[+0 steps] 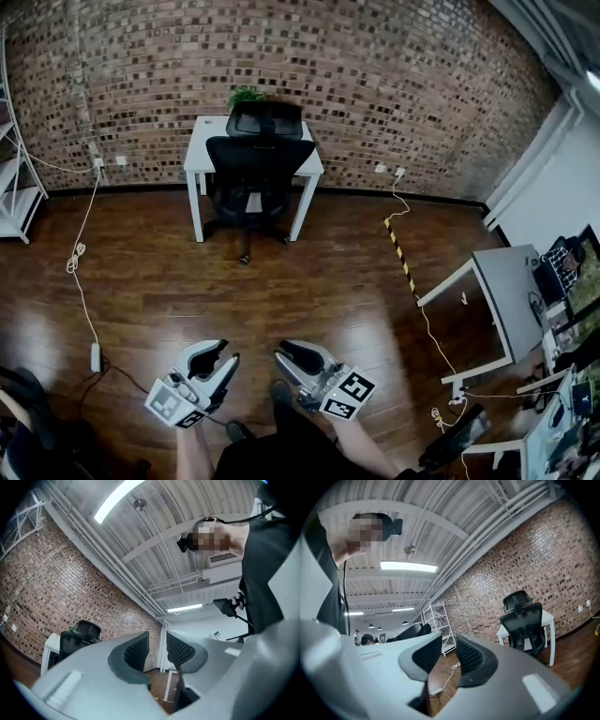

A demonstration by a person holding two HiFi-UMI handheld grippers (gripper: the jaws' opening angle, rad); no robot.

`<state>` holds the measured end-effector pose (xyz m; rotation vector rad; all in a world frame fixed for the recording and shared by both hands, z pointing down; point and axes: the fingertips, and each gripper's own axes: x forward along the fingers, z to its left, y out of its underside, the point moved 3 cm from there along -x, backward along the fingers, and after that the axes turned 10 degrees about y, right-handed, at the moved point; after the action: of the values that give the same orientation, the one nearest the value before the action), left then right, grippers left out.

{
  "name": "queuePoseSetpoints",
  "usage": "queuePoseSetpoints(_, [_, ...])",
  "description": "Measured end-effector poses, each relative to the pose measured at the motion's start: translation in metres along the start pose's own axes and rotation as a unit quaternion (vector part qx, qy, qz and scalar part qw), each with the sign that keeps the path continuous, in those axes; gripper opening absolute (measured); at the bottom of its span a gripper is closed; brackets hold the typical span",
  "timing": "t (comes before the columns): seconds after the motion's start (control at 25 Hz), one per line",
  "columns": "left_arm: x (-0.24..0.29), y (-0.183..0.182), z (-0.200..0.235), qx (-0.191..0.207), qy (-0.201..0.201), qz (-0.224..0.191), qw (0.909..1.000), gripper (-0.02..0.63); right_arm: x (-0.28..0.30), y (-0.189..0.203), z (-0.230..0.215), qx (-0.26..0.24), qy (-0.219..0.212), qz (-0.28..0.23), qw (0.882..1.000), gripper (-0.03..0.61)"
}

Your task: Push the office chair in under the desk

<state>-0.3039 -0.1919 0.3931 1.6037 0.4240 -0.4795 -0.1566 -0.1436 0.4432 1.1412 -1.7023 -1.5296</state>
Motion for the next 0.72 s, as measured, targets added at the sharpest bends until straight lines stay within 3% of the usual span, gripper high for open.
queuePoseSetpoints(0.08, [-0.009,-0.001,-0.014,-0.010,0.003,-0.011,0.9999,0.202,-0.016,-0.003,0.019,-0.006,0.005,-0.008,1.000,0.083])
queuePoseSetpoints(0.24, [-0.005,0.014,-0.013,-0.010,0.019,-0.012,0.9997,0.202,-0.022,0.000,0.004,-0.004,0.017,-0.026,1.000,0.077])
queuePoseSetpoints(0.48, [0.002,-0.020,-0.011,0.015,0.025,-0.002,0.9996,0.188,-0.009,-0.022,0.025,-0.047,-0.009,-0.046,0.998,0.041])
queuePoseSetpoints(0.56, [0.012,-0.031,-0.014,0.011,0.026,-0.002,0.9996,0.140,-0.014,-0.041,0.032,-0.070,-0.005,-0.055,0.996,0.036])
queuePoseSetpoints(0.72, [0.050,-0.046,-0.042,0.035,0.034,0.011,0.9987,0.130,-0.051,-0.080,0.030,-0.104,0.020,-0.090,0.990,0.002])
